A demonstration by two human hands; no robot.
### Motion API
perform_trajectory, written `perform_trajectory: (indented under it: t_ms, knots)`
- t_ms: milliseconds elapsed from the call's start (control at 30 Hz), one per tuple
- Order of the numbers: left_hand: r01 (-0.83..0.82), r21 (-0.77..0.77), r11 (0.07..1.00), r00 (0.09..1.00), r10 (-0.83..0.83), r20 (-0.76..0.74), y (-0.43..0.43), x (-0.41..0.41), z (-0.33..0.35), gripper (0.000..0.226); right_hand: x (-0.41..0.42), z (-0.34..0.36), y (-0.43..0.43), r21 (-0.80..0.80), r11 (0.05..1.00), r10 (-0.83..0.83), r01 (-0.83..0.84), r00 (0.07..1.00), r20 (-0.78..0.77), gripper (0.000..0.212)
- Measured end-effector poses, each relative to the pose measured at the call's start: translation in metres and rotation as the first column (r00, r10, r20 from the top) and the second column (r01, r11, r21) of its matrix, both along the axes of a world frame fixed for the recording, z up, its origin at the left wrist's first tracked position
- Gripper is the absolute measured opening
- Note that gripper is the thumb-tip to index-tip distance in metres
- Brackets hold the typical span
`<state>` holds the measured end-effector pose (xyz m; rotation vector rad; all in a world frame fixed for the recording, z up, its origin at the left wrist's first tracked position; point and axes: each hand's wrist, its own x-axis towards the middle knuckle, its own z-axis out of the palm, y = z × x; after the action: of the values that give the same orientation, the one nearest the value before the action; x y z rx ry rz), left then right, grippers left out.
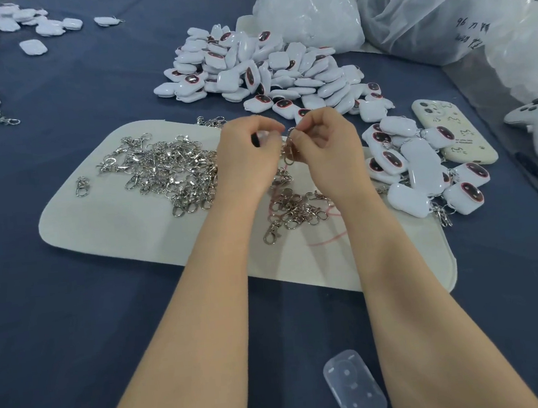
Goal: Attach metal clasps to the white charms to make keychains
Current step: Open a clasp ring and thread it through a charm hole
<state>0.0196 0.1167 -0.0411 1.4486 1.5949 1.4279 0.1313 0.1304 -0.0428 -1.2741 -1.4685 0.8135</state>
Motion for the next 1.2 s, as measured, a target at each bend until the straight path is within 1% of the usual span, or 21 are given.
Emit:
perform_trajectory:
  t_ms: [67,133,233,433,633,733,900,1067,1200]
  knots:
    - [0.022,0.022,1.0,0.993,-0.019,-0.117,0.001,0.002,0.0,0.011,0.0,0.001,0.0,-0.007,1.0,0.003,-0.003,1.0,-0.013,0.025]
    - [0.001,0.022,1.0,0.983,0.003,-0.181,0.002,0.002,-0.002,0.011,-0.001,0.0,0.0,-0.009,1.0,0.013,-0.013,1.0,-0.001,0.024]
    - [-0.025,0.019,1.0,0.977,0.028,-0.213,0.003,0.001,-0.004,0.012,-0.002,-0.001,0.001,-0.014,1.0,0.025,-0.024,1.0,0.018,0.022]
    - [0.006,0.033,0.999,0.962,0.003,-0.271,0.002,0.002,-0.005,0.008,-0.002,0.0,0.0,-0.016,1.0,0.025,-0.024,0.999,0.047,0.023]
    - [0.004,0.015,1.0,0.949,0.001,-0.314,0.003,0.002,-0.01,0.011,0.002,0.0,0.0,0.03,0.994,0.093,-0.101,0.974,0.205,0.024]
    - [0.01,-0.001,1.0,0.941,-0.01,-0.338,0.004,0.001,-0.01,0.013,0.004,-0.002,0.0,0.027,0.991,0.116,-0.129,0.951,0.286,0.017]
    - [-0.007,-0.026,1.0,0.946,-0.002,-0.325,0.005,-0.002,-0.009,0.013,0.0,-0.005,-0.001,0.126,0.986,0.067,-0.111,0.949,0.309,0.014]
    - [0.009,-0.048,0.999,0.96,-0.022,-0.28,0.003,-0.005,-0.008,0.009,0.0,-0.004,-0.002,0.148,0.981,0.081,-0.128,0.954,0.289,0.017]
    - [0.032,-0.046,0.998,0.969,-0.042,-0.244,0.002,-0.003,-0.005,0.012,0.002,-0.002,-0.002,0.156,0.982,0.064,-0.109,0.962,0.265,0.028]
